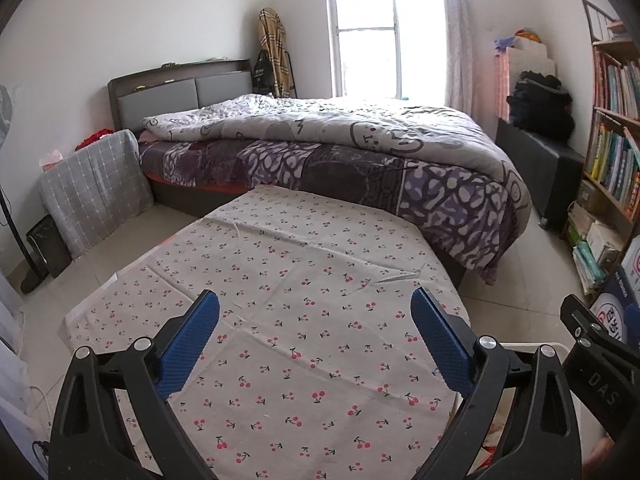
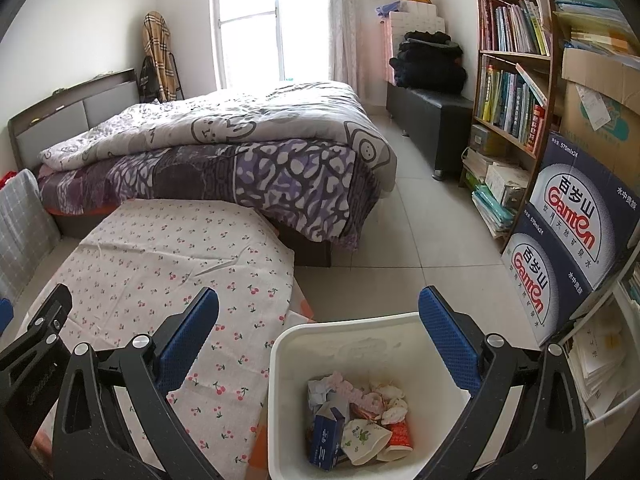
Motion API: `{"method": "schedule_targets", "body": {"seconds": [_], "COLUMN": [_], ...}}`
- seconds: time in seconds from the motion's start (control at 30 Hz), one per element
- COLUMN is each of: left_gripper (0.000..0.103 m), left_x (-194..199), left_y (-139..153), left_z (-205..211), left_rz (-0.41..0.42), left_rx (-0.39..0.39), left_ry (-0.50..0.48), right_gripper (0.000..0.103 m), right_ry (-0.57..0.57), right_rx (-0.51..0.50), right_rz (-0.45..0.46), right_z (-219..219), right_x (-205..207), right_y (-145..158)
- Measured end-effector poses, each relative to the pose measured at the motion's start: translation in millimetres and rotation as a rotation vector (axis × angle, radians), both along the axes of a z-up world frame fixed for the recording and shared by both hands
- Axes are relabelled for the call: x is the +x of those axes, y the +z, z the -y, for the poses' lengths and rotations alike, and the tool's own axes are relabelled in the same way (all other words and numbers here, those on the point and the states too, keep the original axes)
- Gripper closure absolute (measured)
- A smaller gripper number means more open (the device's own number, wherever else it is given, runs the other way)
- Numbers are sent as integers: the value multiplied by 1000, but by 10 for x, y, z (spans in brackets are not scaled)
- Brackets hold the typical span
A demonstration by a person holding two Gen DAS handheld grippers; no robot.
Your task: Collect trash
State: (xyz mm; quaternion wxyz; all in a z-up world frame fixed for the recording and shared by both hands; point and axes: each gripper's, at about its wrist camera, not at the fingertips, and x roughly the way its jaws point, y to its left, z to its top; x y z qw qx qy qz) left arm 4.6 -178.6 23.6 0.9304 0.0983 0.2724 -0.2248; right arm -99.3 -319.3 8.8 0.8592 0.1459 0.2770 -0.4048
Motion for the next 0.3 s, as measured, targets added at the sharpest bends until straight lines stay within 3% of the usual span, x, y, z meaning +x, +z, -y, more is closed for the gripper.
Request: {"method": "schedule_targets", "body": {"seconds": [0.3], "left_gripper": [8], "left_x": [33], "left_y": [30], "left_z": [-19], "left_rz": [-28], "left_rx": [-24], "left_ry": [7], "right_gripper": [7], "right_ry": [-8], "right_rx": [-2], "right_rz": [7], "right_z": [-17], "right_x": [-18], "right_y": [-33]}}
